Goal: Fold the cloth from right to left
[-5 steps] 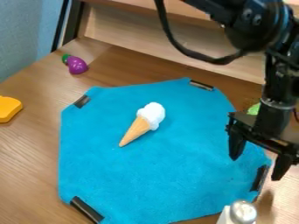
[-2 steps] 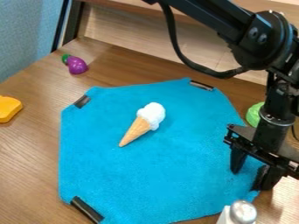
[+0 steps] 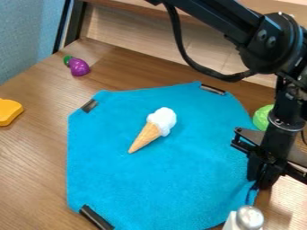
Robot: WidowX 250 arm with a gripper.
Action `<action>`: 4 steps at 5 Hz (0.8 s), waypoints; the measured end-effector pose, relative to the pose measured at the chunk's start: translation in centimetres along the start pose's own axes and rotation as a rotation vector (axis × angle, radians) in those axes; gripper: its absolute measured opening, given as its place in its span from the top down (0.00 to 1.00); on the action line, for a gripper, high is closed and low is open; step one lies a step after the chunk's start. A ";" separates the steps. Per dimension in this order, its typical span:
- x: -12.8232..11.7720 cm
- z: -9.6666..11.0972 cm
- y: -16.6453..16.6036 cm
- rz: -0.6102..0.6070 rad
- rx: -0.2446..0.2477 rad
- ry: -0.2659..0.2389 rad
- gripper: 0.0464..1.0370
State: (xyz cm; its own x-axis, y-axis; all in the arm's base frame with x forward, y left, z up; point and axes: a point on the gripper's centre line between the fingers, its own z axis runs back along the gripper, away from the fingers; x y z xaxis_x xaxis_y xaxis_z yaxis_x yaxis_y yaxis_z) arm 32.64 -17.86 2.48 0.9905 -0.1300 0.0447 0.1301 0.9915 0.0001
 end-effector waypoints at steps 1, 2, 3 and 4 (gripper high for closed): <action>-0.5 0.7 0.0 -0.009 -0.015 0.001 0.97; -0.4 3.5 1.4 0.025 -0.043 -0.041 0.98; -0.5 6.3 3.4 0.062 -0.099 -0.075 0.98; -0.9 7.9 5.6 0.053 -0.088 -0.043 0.98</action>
State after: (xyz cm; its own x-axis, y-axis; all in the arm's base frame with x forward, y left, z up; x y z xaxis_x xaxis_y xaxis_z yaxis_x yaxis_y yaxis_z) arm 32.17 -12.14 10.32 0.9936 -0.0747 0.0850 0.0824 0.9924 -0.0912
